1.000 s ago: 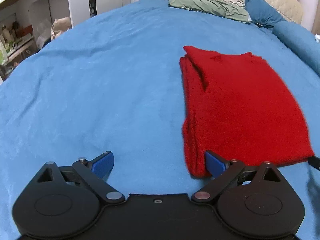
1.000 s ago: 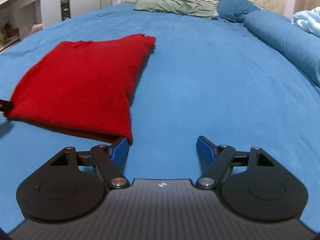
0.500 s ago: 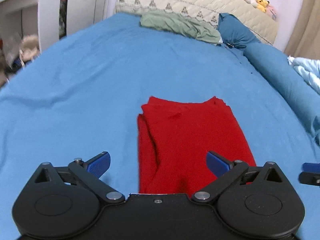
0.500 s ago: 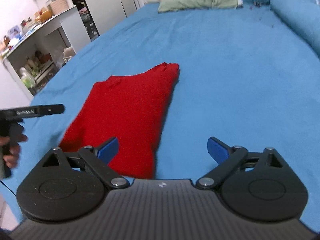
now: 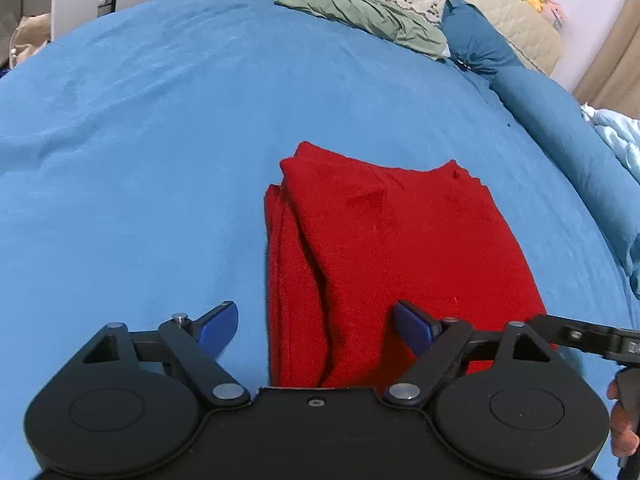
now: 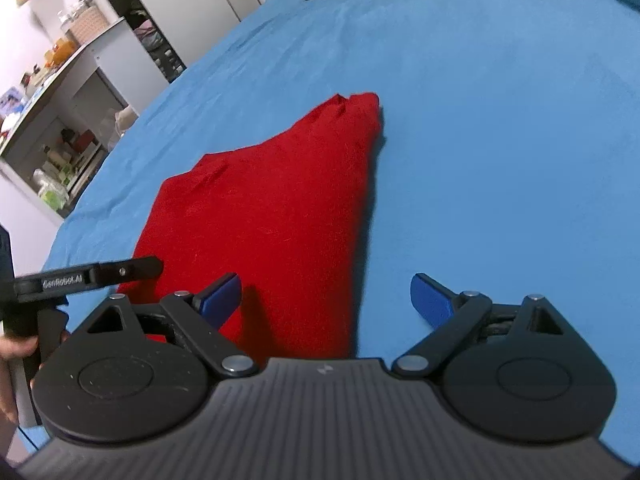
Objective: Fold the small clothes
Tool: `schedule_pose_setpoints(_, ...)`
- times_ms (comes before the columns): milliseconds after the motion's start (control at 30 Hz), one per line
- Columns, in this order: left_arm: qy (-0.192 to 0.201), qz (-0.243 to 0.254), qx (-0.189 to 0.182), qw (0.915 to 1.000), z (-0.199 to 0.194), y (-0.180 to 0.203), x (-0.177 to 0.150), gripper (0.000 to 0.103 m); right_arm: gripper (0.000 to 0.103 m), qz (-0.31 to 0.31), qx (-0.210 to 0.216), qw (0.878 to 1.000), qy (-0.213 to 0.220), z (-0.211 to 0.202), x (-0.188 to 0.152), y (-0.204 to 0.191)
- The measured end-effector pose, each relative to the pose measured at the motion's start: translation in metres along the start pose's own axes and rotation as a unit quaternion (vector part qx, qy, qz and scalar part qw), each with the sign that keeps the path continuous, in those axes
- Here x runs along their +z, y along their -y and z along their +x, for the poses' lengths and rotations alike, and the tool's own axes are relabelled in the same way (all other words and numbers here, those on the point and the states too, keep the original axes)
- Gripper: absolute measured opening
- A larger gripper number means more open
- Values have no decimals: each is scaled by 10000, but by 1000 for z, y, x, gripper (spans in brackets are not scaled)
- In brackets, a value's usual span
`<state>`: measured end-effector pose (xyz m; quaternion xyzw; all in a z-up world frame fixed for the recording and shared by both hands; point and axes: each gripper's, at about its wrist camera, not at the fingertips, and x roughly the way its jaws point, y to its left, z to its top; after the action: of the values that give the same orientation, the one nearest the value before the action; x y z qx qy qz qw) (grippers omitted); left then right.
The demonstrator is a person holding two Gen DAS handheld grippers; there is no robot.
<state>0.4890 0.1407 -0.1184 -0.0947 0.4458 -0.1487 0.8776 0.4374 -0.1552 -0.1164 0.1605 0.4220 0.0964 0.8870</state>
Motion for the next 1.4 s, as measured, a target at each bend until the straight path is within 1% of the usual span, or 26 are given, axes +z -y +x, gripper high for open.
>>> schedule_pose_setpoints(33, -12, 13, -18, 10000, 2, 1, 1, 88, 96, 82, 47, 9999, -36, 5, 0, 2)
schedule_pose_setpoints(100, -54, 51, -64, 10000, 7, 3, 2, 88, 91, 315, 213, 9992, -116, 15, -1, 6)
schedule_pose_setpoints(167, -82, 85, -77, 9999, 11, 6, 2, 85, 83, 470, 379, 9981, -96, 20, -2, 8)
schedule_pose_setpoints(200, -83, 84, -111, 9999, 13, 7, 2, 82, 74, 483, 446, 9978, -108, 22, -3, 7)
schedule_pose_setpoints(233, -101, 67, -199, 9997, 13, 5, 3, 70, 69, 491, 505, 9974, -138, 24, -2, 6)
schedule_pose_setpoints(267, -134, 14, -322, 9994, 15, 6, 4, 55, 67, 493, 512, 9974, -153, 25, -2, 4)
schedule_pose_setpoints(300, -157, -71, -417, 9990, 16, 6, 5, 51, 56, 463, 502, 9976, -140, 25, -1, 2)
schedule_pose_setpoints(333, -123, -144, -361, 9992, 14, 8, 5, 46, 51, 415, 509, 9978, -123, 24, 0, 0)
schedule_pose_setpoints(367, -54, -181, -302, 9994, 11, 10, 4, 37, 48, 369, 483, 9981, -87, 22, 0, -2)
schedule_pose_setpoints(433, 111, -191, -218, 9995, 2, 16, 3, 29, 40, 225, 463, 9987, 5, 16, 2, -9)
schedule_pose_setpoints(500, 262, -33, -190, 9995, -13, 31, 2, 27, 38, 117, 521, 9985, 156, 2, 5, -16)
schedule_pose_setpoints(567, 373, 44, -424, 9984, -33, 48, -2, 26, 37, 33, 658, 9972, 355, -20, 7, -22)
schedule_pose_setpoints(733, 514, 262, -787, 9952, -81, 104, -38, 26, 37, 28, 779, 9947, 677, -102, -7, -8)
schedule_pose_setpoints(867, 205, 286, -1058, 9938, -89, 148, -95, 26, 37, 145, 522, 9959, 728, -171, -52, 26)
schedule_pose_setpoints(967, -112, 396, -954, 9946, -70, 175, -138, 27, 37, 431, 246, 9975, 508, -190, -101, 61)
schedule_pose_setpoints(1000, -127, 456, -800, 9957, -66, 181, -149, 27, 38, 551, 119, 9976, 398, -189, -116, 72)
schedule_pose_setpoints(1033, -7, 605, -558, 9966, -66, 187, -160, 28, 38, 686, -34, 9973, 269, -187, -132, 83)
schedule_pose_setpoints(1067, 65, 700, -477, 9964, -68, 190, -166, 29, 39, 776, -127, 9966, 231, -184, -144, 92)
schedule_pose_setpoints(1100, 96, 687, -446, 9966, -70, 191, -166, 30, 39, 868, -97, 9957, 293, -183, -154, 100)
schedule_pose_setpoints(1167, 131, 586, -390, 9974, -78, 188, -165, 34, 39, 1022, 33, 9939, 409, -185, -159, 105)
schedule_pose_setpoints(1200, 168, 560, -346, 9977, -82, 186, -162, 37, 42, 975, 19, 9943, 429, -187, -158, 103)
schedule_pose_setpoints(1233, 231, 539, -308, 9978, -87, 186, -159, 50, 48, 853, -17, 9953, 455, -191, -156, 97)
schedule_pose_setpoints(1267, 297, 521, -267, 9978, -92, 183, -160, 69, 51, 694, -84, 9963, 497, -196, -154, 93)
schedule_pose_setpoints(1300, 401, 506, -214, 9977, -98, 179, -159, 77, 64, 514, -139, 9971, 548, -202, -153, 87)
schedule_pose_setpoints(1333, 501, 492, -144, 9974, -106, 173, -161, 82, 73, 327, -204, 9970, 675, -210, -152, 82)
schedule_pose_setpoints(1400, 539, 500, 23, 9973, -108, 166, -162, 82, 82, 106, -443, 9954, 845, -220, -149, 78)
